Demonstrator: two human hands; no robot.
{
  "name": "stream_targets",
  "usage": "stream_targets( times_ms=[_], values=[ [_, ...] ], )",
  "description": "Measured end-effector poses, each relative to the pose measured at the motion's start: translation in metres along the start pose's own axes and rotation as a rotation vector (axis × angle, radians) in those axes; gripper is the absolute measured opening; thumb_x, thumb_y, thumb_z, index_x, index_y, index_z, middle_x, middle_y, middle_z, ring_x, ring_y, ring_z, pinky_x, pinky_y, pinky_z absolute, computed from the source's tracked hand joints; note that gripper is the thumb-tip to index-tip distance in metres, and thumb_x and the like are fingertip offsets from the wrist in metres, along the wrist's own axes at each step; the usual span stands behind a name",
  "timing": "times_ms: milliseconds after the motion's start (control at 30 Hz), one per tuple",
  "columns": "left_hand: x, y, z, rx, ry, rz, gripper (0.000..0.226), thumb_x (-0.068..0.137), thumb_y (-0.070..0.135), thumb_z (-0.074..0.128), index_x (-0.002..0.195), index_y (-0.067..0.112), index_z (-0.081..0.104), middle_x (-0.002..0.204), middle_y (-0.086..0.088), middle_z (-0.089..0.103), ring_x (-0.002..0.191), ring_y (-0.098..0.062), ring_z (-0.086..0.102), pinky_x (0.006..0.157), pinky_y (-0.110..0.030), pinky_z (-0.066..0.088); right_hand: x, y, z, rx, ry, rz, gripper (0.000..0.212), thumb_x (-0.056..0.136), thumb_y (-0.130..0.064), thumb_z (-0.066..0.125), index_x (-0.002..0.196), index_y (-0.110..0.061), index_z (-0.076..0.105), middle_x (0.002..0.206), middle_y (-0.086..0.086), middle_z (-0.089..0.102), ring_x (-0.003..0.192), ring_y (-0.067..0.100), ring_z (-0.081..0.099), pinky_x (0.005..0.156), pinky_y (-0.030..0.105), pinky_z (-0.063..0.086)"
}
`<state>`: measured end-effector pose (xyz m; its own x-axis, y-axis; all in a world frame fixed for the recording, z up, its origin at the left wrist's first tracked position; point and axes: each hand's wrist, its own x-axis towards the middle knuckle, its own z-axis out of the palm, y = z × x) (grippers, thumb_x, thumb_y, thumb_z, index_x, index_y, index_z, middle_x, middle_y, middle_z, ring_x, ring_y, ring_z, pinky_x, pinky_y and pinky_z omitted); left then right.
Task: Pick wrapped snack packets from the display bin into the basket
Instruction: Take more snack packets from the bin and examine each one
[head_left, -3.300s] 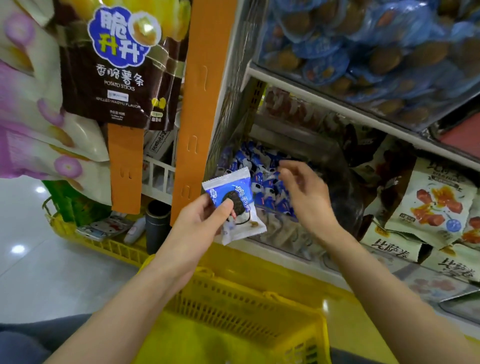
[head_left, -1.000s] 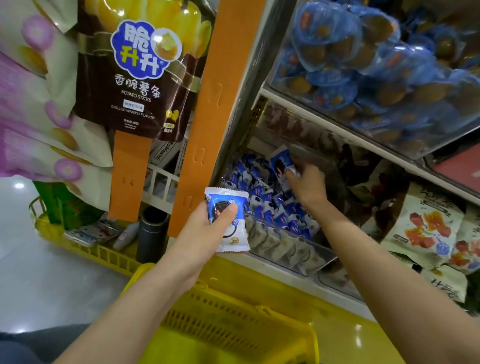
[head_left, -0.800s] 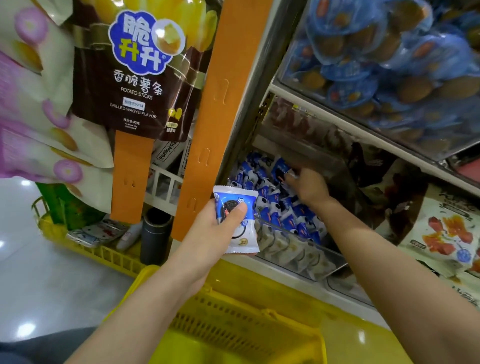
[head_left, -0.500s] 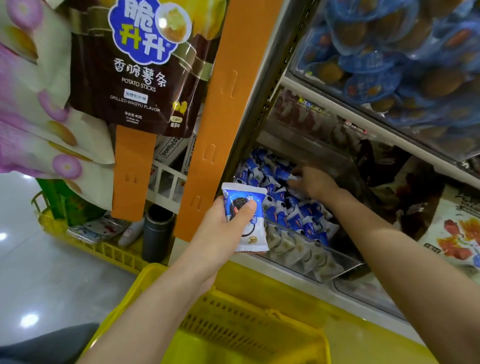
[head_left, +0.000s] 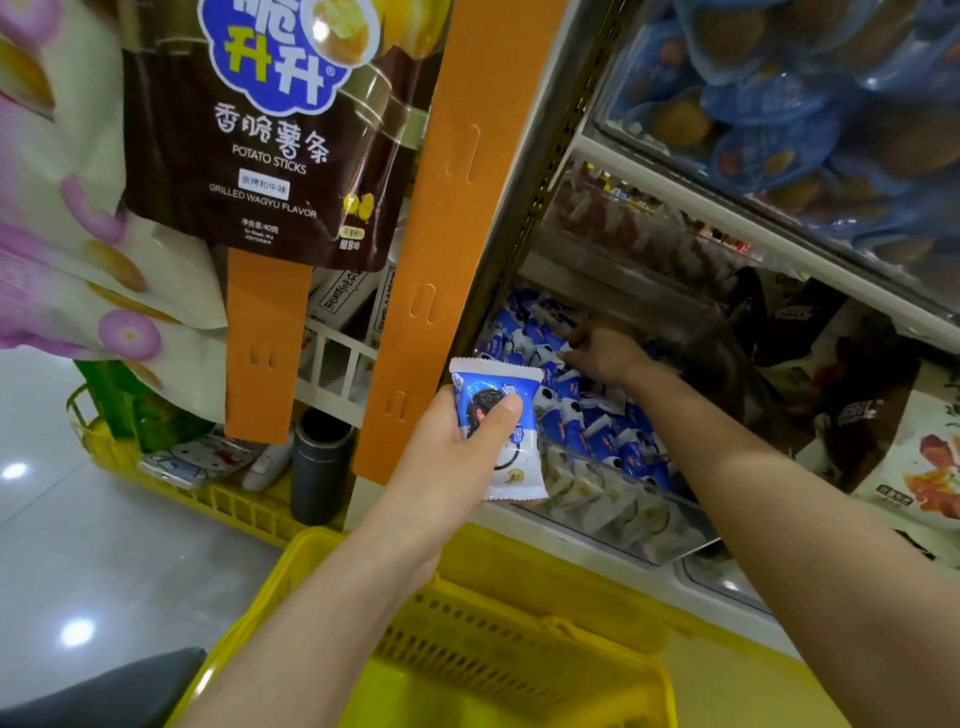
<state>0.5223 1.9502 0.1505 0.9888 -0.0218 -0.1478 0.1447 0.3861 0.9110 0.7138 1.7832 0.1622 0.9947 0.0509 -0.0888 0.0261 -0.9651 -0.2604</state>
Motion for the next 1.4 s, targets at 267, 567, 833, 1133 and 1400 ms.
stream_targets(
  times_ms=[267,567,833,1133,1400],
  values=[
    [-0.002,0.0,0.002,0.015,-0.001,-0.011,0.018,0.091,0.034,0.053,0.108,0.027,0.054,0.099,0.002,0.07,0.08,-0.005,0.069,0.051,-0.009,0.049,-0.01,0.008,-0.013,-0.125,-0.168,0.065,0.037,0.1,-0.034,0.035,0.088,-0.006,0.057,0.082,0.009,0.052,0.07,0.019,0.048,0.063,0.028,0.037],
    [-0.005,0.001,0.003,0.018,-0.016,-0.035,0.021,0.091,0.033,0.054,0.11,0.026,0.053,0.099,0.001,0.071,0.082,-0.008,0.07,0.051,-0.01,0.049,-0.028,0.027,-0.024,-0.109,-0.293,0.164,0.026,0.079,-0.029,0.072,0.092,-0.01,0.06,0.089,0.005,0.061,0.081,0.018,0.056,0.076,0.032,0.051],
    [-0.007,0.002,0.002,0.033,0.006,-0.056,0.02,0.091,0.033,0.054,0.109,0.025,0.054,0.098,-0.001,0.071,0.079,-0.009,0.07,0.048,-0.01,0.048,-0.032,0.026,-0.018,0.065,-0.316,0.287,0.046,0.077,-0.024,0.075,0.115,-0.006,0.056,0.099,0.008,0.058,0.083,0.016,0.053,0.068,0.025,0.048],
    [-0.007,0.001,0.004,0.026,0.017,-0.076,0.018,0.092,0.032,0.053,0.109,0.024,0.054,0.097,0.001,0.071,0.068,0.002,0.067,0.039,-0.005,0.04,-0.053,0.028,-0.026,0.271,-0.292,0.259,0.054,0.071,-0.026,0.078,0.119,-0.01,0.058,0.114,0.001,0.057,0.089,0.011,0.054,0.065,0.017,0.046],
    [-0.007,-0.003,0.006,0.07,0.035,-0.078,0.025,0.092,0.034,0.054,0.114,0.024,0.053,0.099,0.0,0.07,0.076,-0.006,0.068,0.041,-0.006,0.042,-0.059,0.03,0.004,0.247,0.042,-0.007,0.061,0.077,-0.007,0.073,0.131,-0.004,0.046,0.101,0.006,0.05,0.091,0.015,0.049,0.082,0.021,0.042]
  ],
)
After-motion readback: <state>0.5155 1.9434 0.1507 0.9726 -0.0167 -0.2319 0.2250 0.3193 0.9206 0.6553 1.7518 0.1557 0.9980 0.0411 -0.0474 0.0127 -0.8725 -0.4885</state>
